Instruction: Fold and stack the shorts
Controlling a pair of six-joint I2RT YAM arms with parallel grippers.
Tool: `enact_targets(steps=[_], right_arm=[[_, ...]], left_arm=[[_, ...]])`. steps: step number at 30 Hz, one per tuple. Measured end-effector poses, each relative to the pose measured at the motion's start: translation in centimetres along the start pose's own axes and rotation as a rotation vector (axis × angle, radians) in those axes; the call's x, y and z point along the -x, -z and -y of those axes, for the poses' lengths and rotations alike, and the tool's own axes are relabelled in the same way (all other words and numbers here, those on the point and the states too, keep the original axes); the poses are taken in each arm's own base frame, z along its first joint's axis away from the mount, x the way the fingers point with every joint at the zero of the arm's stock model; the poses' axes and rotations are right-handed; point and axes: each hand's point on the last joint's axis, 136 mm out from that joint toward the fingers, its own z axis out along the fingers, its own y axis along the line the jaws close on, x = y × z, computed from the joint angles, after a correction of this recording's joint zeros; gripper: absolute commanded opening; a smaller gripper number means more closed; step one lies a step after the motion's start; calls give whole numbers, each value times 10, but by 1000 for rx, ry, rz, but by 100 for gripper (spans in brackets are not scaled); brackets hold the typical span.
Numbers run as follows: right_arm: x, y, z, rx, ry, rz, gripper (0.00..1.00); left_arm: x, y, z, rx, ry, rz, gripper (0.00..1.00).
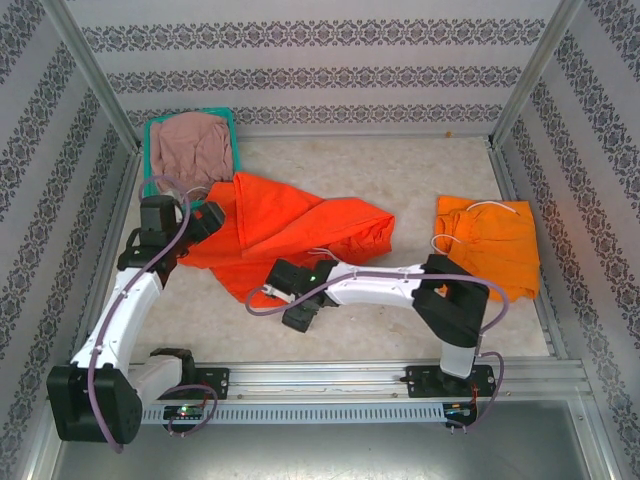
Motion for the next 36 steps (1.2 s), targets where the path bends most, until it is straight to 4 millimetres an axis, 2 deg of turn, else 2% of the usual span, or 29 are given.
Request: enact_targets(steps=[3, 7, 10, 13, 16, 19, 23, 28, 36], right_arm=[[-6, -15, 9, -53, 19, -53, 51], [-7, -15, 22, -102, 18, -62, 24], [-16, -15, 50, -155, -19, -81, 9], [-41, -7, 89, -206, -97, -108, 3], [-74, 6, 132, -261, -204, -148, 0], [-92, 17, 161, -304, -281, -166, 0], [-94, 21, 166, -314, -292, -171, 0], [-96, 22, 168, -318, -312, -174, 0], [-99, 23, 172, -321, -328, -176, 0]], left_arm=[[7, 7, -10, 17, 36, 36, 94], [13, 14, -20, 53, 72, 81, 90], [15, 16, -29, 96, 98, 100, 86], [9, 16, -38, 132, 124, 94, 84], [-4, 12, -48, 160, 154, 60, 82], [-24, 6, -57, 180, 177, 13, 82], [-60, -2, -66, 205, 180, -70, 79], [-106, -8, -91, 270, 205, -167, 74], [-131, -22, -125, 436, 205, -262, 69]])
